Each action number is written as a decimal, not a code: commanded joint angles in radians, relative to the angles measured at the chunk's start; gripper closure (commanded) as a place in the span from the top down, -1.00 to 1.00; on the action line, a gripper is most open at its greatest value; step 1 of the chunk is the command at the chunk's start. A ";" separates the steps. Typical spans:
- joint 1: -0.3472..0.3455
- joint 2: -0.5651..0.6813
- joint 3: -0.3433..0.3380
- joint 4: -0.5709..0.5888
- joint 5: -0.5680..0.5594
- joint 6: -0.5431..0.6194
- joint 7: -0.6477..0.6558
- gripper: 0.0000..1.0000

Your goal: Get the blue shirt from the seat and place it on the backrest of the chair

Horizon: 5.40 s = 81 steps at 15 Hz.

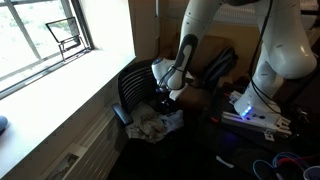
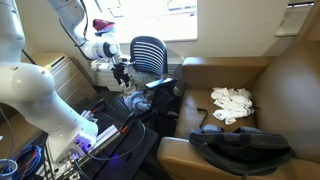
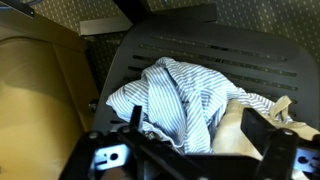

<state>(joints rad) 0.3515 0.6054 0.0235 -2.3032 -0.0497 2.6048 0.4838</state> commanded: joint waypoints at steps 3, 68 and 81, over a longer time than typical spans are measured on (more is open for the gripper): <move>0.014 0.268 -0.037 0.240 0.013 -0.025 -0.006 1.00; -0.165 -0.562 0.088 -0.423 0.421 0.830 -0.007 -0.93; -0.189 -0.801 -0.003 -0.272 0.394 0.851 0.142 -0.93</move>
<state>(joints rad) 0.1628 -0.1971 0.0198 -2.5731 0.3440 3.4553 0.6277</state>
